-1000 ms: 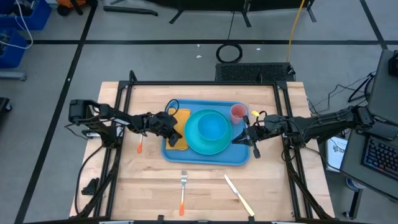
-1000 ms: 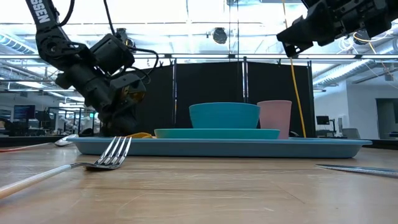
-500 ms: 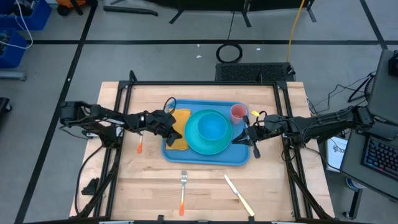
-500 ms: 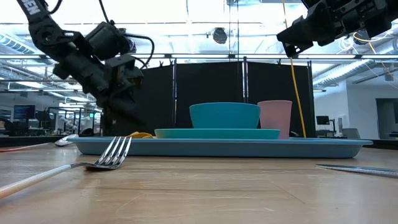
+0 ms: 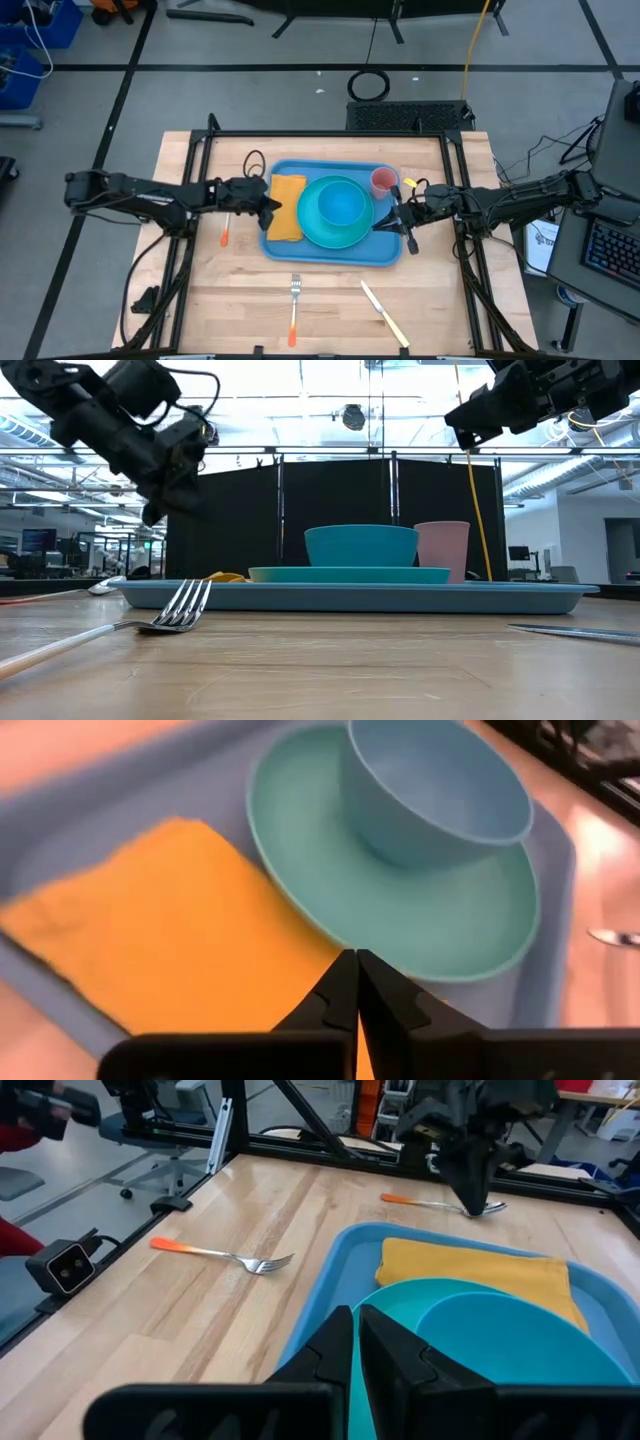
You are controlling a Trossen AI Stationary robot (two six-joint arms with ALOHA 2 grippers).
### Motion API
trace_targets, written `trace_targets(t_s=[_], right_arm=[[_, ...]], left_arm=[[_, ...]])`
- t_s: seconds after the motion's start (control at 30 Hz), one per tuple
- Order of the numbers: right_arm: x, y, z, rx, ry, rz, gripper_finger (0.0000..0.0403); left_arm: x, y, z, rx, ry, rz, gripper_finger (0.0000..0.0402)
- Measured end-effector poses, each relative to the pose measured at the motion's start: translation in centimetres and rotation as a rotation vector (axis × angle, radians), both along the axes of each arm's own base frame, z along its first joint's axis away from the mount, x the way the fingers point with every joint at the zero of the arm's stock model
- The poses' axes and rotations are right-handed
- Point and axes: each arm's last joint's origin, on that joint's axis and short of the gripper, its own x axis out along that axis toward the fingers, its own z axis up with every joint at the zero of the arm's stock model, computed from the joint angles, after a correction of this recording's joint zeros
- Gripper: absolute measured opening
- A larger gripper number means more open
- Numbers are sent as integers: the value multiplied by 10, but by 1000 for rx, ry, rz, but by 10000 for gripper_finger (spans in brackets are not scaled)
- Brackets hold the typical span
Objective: Set up tray
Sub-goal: Put the orange fork on the yellow napkin on the blue serving tray
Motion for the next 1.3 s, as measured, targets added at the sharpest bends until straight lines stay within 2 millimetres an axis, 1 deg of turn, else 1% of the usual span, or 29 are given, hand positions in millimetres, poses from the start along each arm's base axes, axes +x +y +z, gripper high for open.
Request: trace_targets(t_s=[0.07, 0.13, 0.2, 0.3, 0.43, 0.6, 0.67, 0.77, 0.83, 1.0, 1.13, 1.23, 1.3], right_arm=[[0, 0, 0, -6, -5, 0, 13], [0, -1, 0, -11, -7, -3, 13], [0, -2, 0, -25, -11, -5, 13], [1, -4, 1, -40, -22, -12, 13], [2, -9, 7, -53, -85, -32, 13], [4, -14, 14, -47, -155, -60, 13], [4, -14, 14, -46, -153, -63, 13], [4, -14, 14, -64, -156, -58, 13], [4, -14, 13, -84, -159, -54, 13], [3, -14, 9, -114, -176, -48, 13], [2, -15, 6, -149, -213, -45, 13], [0, -16, 1, -152, -218, -54, 13], [0, -18, 1, -161, -250, -64, 13]], left_arm=[[-1, -2, 3, 36, -10, 32, 8], [-1, -2, 4, 28, -21, 74, 6], [-1, 0, 4, 21, -31, 110, 3], [0, 4, 8, 57, -63, 135, 3], [2, 8, 13, 89, -118, 143, 13], [4, 7, 17, 101, -160, 105, 20], [4, 7, 15, 85, -144, 94, 19], [1, 7, 10, 11, -100, 134, 10], [-1, 6, 7, -7, -64, 147, 4], [-6, 4, -1, -109, -2, 216, 12], [-9, 2, -5, -118, 52, 260, 7], [-9, 2, -5, -112, 40, 280, 4], [-8, 2, -4, -103, 24, 297, 9]])
